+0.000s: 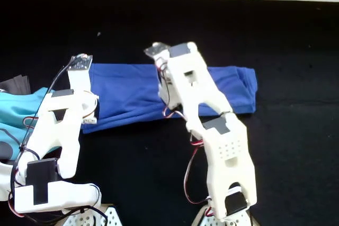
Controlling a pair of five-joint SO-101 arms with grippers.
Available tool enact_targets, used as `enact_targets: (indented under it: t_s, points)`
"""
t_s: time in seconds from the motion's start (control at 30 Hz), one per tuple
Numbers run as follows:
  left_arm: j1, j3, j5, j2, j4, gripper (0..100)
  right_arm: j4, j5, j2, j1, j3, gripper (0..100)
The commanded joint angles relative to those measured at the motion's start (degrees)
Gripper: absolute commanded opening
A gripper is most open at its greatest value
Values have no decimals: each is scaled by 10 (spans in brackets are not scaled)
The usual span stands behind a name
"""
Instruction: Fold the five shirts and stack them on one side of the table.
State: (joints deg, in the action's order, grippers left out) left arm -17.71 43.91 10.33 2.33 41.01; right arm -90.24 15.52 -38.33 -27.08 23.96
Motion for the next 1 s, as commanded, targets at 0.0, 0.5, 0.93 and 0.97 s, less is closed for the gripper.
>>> enact_targets:
  t_s: [0.0, 0.5, 0.93, 0.97]
  points:
    - [2, -1, 4, -7, -13, 8, 35, -5, 51, -4, -43, 6]
    - [-2, -12, 4, 9, -4, 8, 33, -4, 368, 56, -157, 6]
    - [-258, -72, 150, 94, 113, 8, -66, 25, 544, 223, -187, 6]
    - [-269, -74, 167, 74, 111, 8, -65, 25, 553, 233, -208, 6]
